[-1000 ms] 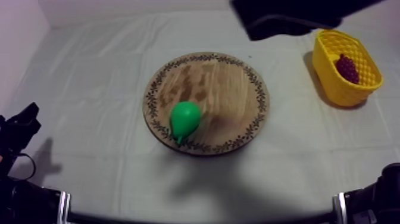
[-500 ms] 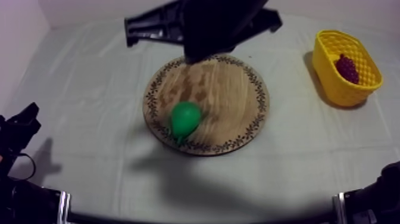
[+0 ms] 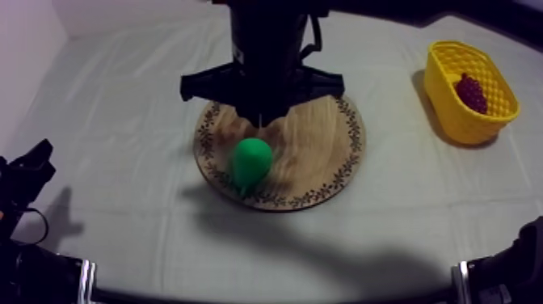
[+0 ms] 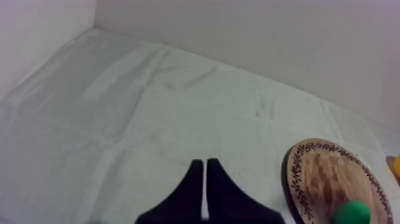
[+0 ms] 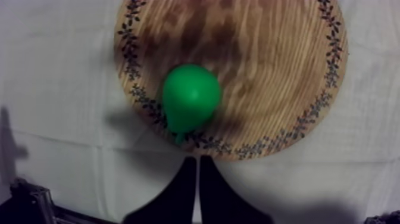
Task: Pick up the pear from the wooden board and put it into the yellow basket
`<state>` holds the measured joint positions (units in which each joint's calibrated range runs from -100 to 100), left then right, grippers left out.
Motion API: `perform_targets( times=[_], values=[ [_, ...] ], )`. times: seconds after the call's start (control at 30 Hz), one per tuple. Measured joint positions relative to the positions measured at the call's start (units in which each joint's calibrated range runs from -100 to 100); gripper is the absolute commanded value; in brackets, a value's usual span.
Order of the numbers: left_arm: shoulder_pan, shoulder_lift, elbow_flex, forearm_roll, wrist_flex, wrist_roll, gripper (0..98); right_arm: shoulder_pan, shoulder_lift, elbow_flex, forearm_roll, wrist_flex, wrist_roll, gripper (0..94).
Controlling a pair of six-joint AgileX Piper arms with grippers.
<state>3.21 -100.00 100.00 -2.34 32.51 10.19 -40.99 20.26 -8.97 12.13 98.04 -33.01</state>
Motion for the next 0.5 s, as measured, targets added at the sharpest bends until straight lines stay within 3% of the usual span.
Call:
perform_targets(
  times=[0.2,0.37,0.5],
  values=[
    [0.00,0.00,0.00,0.00,0.00,0.00,0.1,0.76,2.14,-1.58,-1.39,0.17,-0.22,3.4],
    [0.00,0.00,0.00,0.00,0.00,0.00,0.1,1.36,2.60,-2.66,-1.72,0.23,0.26,46.7],
    [0.00,0.00,0.00,0.00,0.00,0.00,0.1,1.72,2.72,-2.75,-1.67,0.28,-0.06,69.3]
  ],
)
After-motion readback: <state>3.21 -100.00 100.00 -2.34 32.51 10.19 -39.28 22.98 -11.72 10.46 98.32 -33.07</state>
